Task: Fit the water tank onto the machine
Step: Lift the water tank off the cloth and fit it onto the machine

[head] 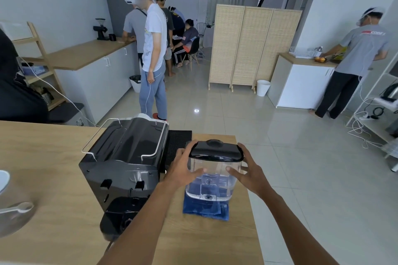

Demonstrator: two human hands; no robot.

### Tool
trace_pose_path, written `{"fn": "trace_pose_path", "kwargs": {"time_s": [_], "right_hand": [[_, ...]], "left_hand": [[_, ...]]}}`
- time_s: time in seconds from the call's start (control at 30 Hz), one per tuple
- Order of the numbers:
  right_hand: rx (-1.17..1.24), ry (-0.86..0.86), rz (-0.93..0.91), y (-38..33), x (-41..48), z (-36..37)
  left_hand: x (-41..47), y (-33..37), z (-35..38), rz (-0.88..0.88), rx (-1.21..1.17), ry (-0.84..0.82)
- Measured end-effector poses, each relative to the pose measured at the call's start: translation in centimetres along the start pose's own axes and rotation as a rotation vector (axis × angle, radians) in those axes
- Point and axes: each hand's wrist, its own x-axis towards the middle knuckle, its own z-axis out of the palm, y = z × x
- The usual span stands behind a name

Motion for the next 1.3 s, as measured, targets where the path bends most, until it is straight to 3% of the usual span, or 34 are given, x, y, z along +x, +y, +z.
{"fn": "trace_pose_path", "kwargs": {"time_s": [0.2,0.67,0.83,1.3], "right_hand": [[0.049,0.010,-0.015,1.7,0.6,0.8],[0.069,0.003,-0.062,3.4,1.2,1.1],[0.038,0.022,-0.120,2.0,-0.1,0.8],[0.068,0.079,-0.156,-5.4,-6.7,-4.3]], "left_hand": [[0.7,-0.8,0.4,0.008,-0.102,0.081],[0.1,-0.1,0.8,-0.001,-0.159,0.040],[-1.3,-0.6,0.7,0.023,-0.208,0.026],[-8.1,6.1,-3.4,0.166,-0.108,0.072]]}}
